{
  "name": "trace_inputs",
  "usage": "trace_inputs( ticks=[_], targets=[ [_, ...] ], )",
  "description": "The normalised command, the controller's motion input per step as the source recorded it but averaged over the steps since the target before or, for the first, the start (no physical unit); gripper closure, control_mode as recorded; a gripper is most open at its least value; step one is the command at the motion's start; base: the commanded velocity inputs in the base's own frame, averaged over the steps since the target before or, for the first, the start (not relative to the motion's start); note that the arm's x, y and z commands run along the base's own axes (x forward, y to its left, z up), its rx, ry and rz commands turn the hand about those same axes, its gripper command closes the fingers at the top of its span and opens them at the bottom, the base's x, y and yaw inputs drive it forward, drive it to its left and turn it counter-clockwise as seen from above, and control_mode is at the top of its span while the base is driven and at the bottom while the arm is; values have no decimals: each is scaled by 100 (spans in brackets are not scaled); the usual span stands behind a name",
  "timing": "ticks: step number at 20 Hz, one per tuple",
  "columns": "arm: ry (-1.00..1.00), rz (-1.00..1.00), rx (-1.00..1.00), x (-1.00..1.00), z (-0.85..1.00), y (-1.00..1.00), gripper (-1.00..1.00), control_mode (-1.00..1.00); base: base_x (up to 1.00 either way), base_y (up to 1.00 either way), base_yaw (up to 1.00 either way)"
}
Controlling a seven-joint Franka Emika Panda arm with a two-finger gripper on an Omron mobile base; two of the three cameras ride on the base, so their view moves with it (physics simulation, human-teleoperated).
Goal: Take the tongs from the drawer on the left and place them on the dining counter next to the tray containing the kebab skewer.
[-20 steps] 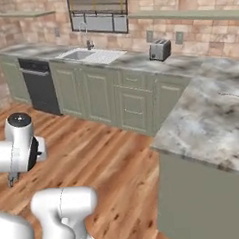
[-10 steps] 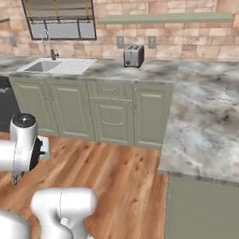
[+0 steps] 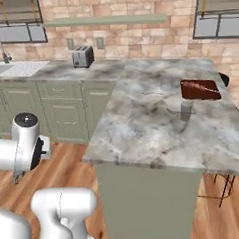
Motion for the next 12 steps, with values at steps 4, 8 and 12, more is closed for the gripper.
trace_inputs(
  ticks=[4,8,12],
  targets=[
    [0,0,0,0,0,0,100,100,1,-100,-28],
    [0,0,0,0,0,0,100,100,39,-100,-25],
    [0,0,0,0,0,0,100,100,73,-100,-26]
  ],
)
